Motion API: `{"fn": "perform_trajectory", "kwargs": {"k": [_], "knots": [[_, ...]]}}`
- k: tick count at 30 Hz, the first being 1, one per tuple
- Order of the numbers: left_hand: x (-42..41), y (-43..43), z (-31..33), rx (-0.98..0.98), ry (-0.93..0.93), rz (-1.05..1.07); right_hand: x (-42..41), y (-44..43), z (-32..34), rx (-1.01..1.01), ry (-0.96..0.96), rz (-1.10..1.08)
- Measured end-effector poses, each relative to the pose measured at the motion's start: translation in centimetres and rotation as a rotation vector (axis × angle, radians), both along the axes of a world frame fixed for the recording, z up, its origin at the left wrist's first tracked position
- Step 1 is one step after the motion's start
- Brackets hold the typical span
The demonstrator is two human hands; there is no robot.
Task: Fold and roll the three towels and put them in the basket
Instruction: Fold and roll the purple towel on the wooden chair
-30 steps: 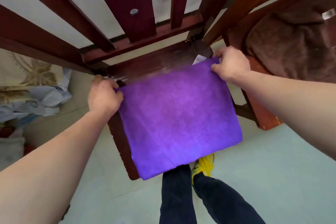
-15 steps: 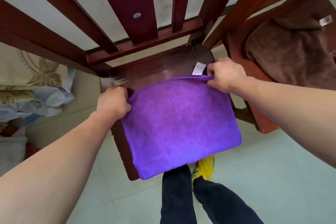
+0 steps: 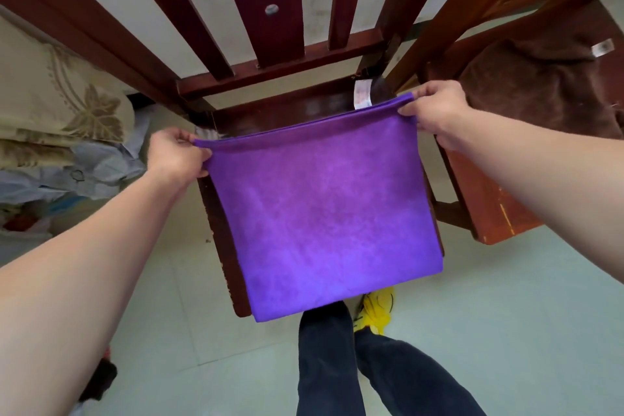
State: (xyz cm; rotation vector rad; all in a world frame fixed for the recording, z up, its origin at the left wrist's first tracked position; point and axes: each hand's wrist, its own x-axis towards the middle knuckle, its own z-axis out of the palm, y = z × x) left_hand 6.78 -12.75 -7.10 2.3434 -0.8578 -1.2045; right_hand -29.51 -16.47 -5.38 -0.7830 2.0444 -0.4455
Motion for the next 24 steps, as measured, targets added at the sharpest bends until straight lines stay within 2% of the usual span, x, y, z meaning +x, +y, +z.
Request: {"fn": "perform_trajectory", "kwargs": {"k": [4, 8, 9, 11, 14, 16, 18, 20, 21, 22, 24], "knots": [[-0.1, -0.1, -3.0, -0.004, -0.080, 0.132, 0.7, -0.4, -3.2, -0.017, 0.204, -0.001], [-1.5, 2.9, -2.2, -0.067, -0.336, -0.021, 0.8, 2.4, -3.0, -0.113, 0.518, 0.290], [-2.2, 4.2, -1.7, -0.086, -0.334, -0.094, 1.0, 3.8, -2.7, -0.151, 0.513, 0.344], [-3.8, 7.3, -1.4, -0.050, -0.220, -0.220, 1.5, 7.0, -2.5, -0.132, 0.349, 0.408], [-5.8, 12.8, -1.6, 0.174, 0.040, -0.317, 1.5, 12.8, -2.7, 0.139, -0.025, 0.419], [-5.9, 16.1, -1.9, 0.247, 0.064, -0.267, -0.1, 16.2, -3.3, 0.247, -0.028, 0.277], [-5.3, 19.1, -1.9, 0.257, -0.060, -0.178, -2.7, 19.0, -3.6, 0.257, 0.117, 0.148], [-4.2, 21.4, -1.8, 0.317, -0.178, -0.055, -5.0, 21.1, -3.6, 0.306, 0.253, 0.117], [-4.4, 23.1, -1.6, 0.347, -0.180, 0.040, -5.9, 22.6, -3.5, 0.335, 0.286, 0.115], [-4.2, 23.8, -1.6, 0.364, -0.124, 0.160, -6.4, 23.1, -3.8, 0.350, 0.280, 0.085], [-5.0, 25.5, -1.5, 0.351, 0.084, 0.384, -6.4, 24.4, -4.1, 0.324, 0.106, -0.090]]}}
